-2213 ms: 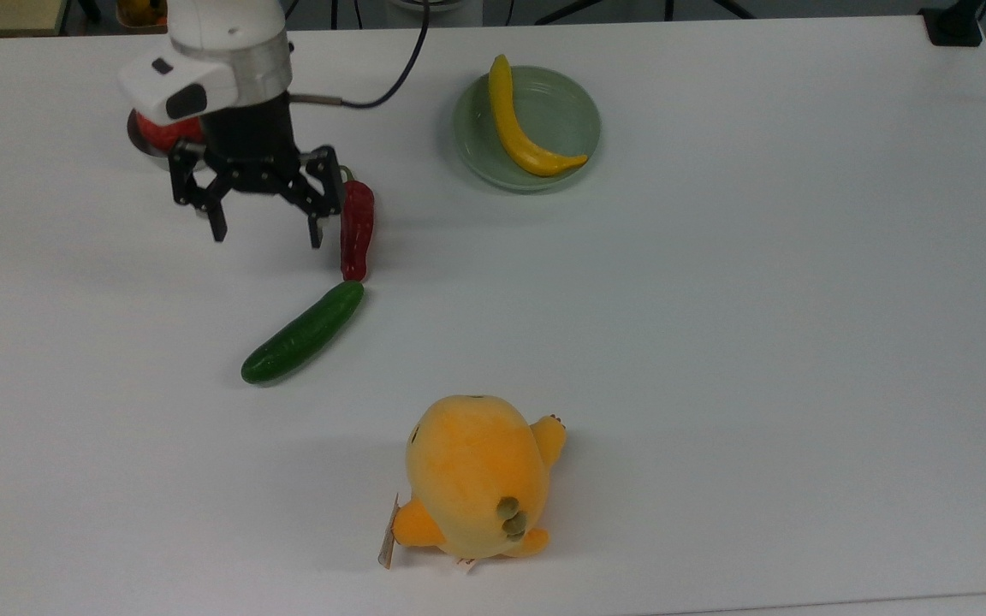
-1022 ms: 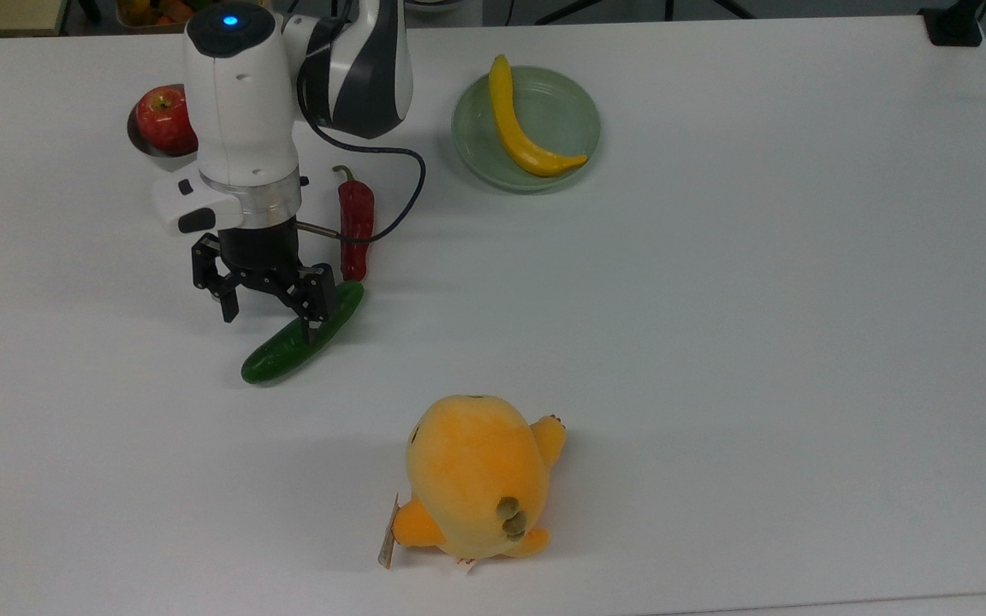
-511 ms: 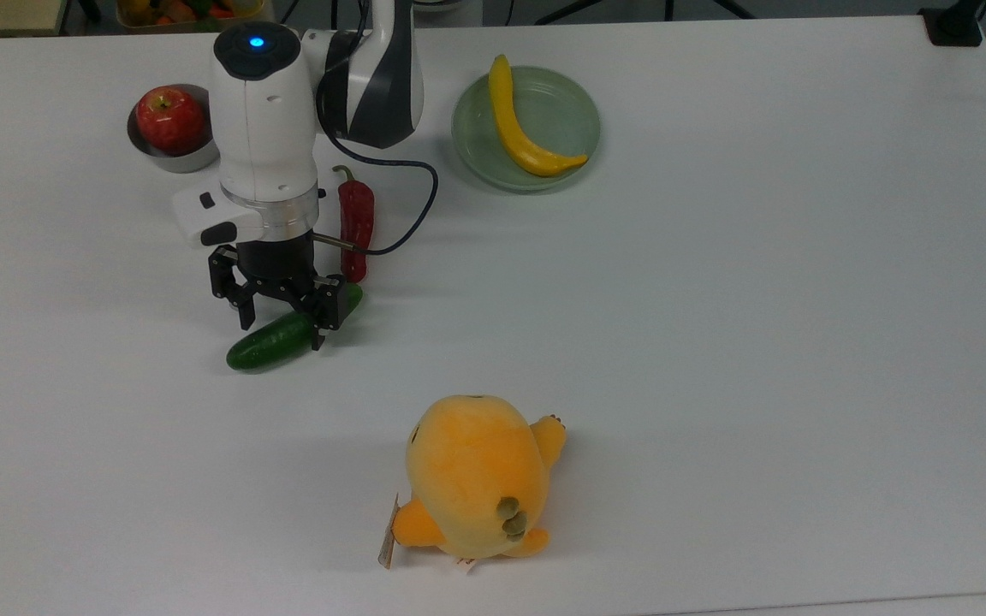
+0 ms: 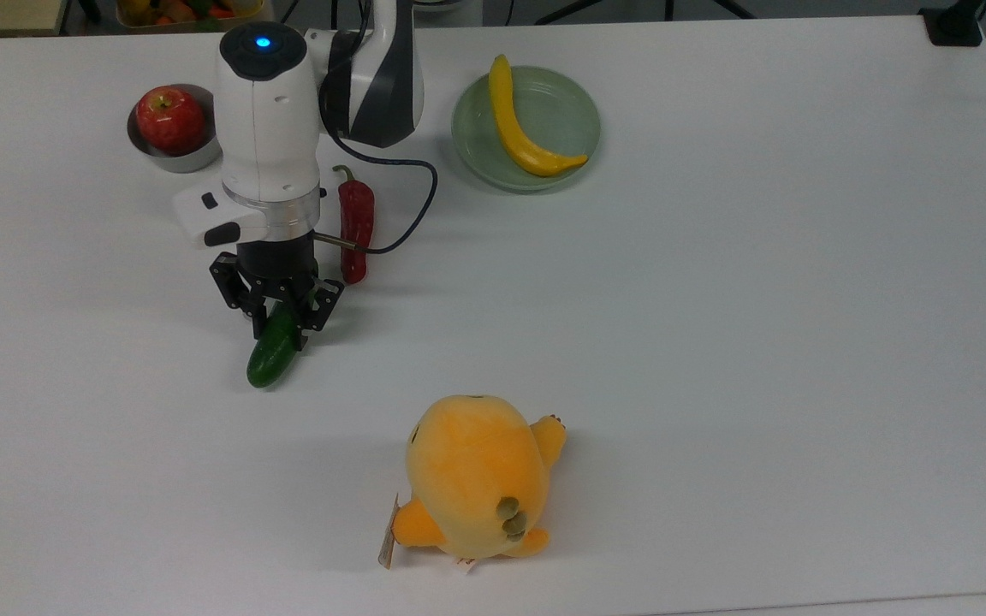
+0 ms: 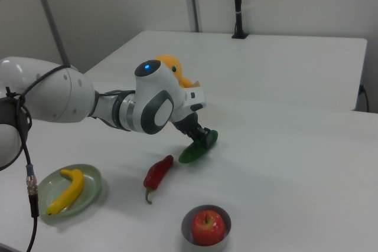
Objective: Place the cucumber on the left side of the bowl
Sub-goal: 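Lift the cucumber and carry it toward the apple bowl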
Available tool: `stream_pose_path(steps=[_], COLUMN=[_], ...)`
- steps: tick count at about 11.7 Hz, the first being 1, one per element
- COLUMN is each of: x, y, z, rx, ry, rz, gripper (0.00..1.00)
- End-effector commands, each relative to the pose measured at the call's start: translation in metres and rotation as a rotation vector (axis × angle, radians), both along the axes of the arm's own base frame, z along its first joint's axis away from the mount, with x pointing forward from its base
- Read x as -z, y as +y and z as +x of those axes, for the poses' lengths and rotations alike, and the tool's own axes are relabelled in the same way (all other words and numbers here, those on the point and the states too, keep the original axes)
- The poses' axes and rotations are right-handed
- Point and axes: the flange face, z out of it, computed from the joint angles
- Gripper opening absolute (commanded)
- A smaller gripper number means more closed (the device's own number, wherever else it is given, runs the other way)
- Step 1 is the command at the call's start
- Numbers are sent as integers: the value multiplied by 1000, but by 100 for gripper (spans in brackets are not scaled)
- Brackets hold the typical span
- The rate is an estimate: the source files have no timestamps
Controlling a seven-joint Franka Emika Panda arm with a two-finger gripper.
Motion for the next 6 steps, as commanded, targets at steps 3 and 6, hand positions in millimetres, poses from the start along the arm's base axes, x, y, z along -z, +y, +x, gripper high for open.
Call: stream_pose_path(steps=[3, 6], x=[-82, -114], y=[2, 1], z=[-27, -58], rx=[56, 25], ry=[126, 279], rz=[-2, -14], gripper=[10, 10])
